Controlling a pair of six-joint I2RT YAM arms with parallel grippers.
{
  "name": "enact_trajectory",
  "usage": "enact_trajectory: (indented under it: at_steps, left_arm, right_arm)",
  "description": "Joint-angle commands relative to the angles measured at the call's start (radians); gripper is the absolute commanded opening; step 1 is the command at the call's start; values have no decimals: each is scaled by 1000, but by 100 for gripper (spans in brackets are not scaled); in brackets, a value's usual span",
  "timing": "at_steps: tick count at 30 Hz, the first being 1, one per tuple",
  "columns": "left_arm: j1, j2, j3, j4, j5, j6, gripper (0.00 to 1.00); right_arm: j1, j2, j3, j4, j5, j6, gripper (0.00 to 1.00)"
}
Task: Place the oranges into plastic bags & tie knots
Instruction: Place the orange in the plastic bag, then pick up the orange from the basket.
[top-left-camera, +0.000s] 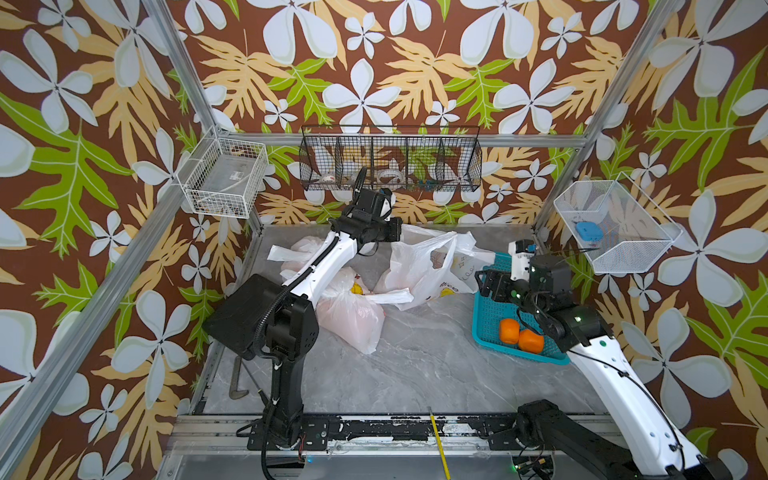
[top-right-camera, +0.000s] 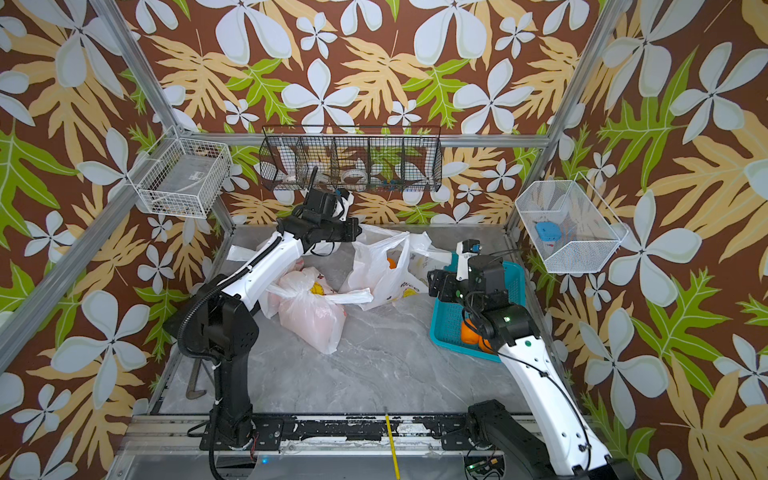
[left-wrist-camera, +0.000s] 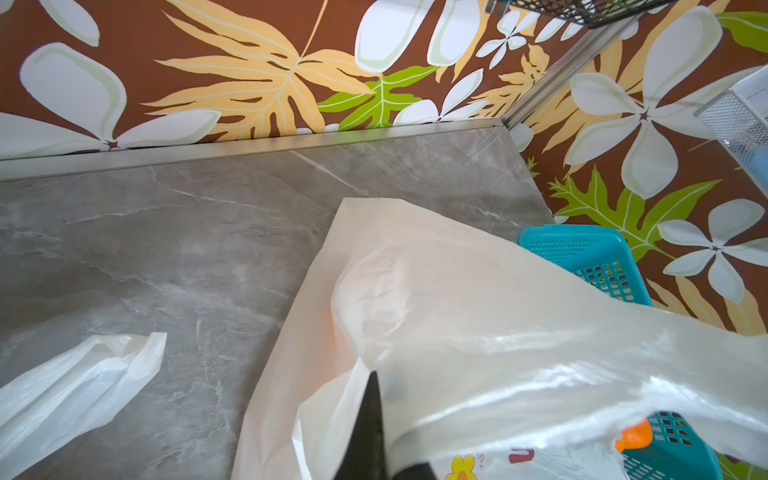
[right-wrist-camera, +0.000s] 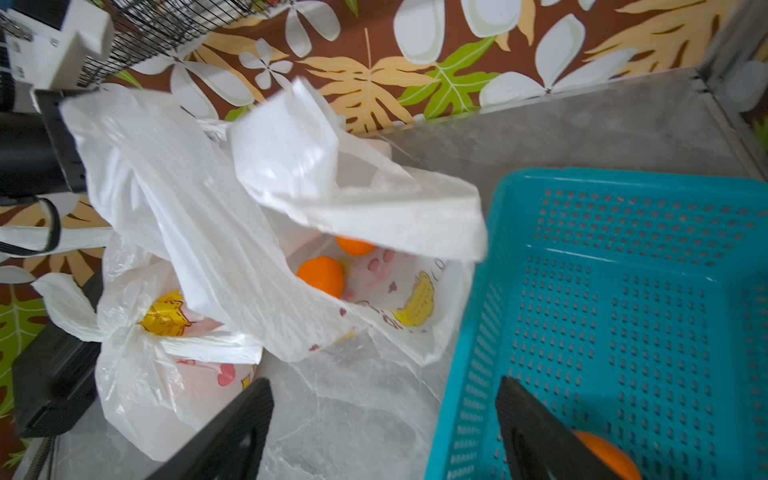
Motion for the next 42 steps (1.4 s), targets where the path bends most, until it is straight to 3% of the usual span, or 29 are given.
enact_trajectory:
  at_steps: [1, 7, 20, 24, 26, 30, 33, 38, 42]
  left_arm:
    - [5, 4, 8, 14, -31, -7, 0]
    - [5, 3, 0, 20, -11, -11, 0]
    - [5, -16, -24, 21, -3, -1, 0]
    - [5, -18, -22, 20, 1, 1, 0]
    - [5, -19, -22, 20, 2, 0, 0]
    - [5, -19, -24, 18, 1, 4, 0]
    - [5, -21, -24, 16, 0, 6, 0]
    - [5, -18, -27, 16, 11, 10, 0]
    - [4, -20, -28, 15, 17, 16, 0]
  right_arm:
    - [-24, -34, -48, -182, 147, 0, 89]
    - [-211, -4, -209, -154, 128, -21, 89]
    - [-222, 317, -297, 22, 117, -41, 86]
    - [-222, 368, -307, 56, 138, -42, 72]
    - [-222, 372, -305, 65, 152, -39, 46]
    - [-221, 284, -288, 45, 160, -43, 39]
    - [-221, 164, -262, 23, 74, -52, 37]
    - [-193, 51, -216, 79, -221, 3, 37]
    - [-98, 96, -122, 184, -240, 39, 37]
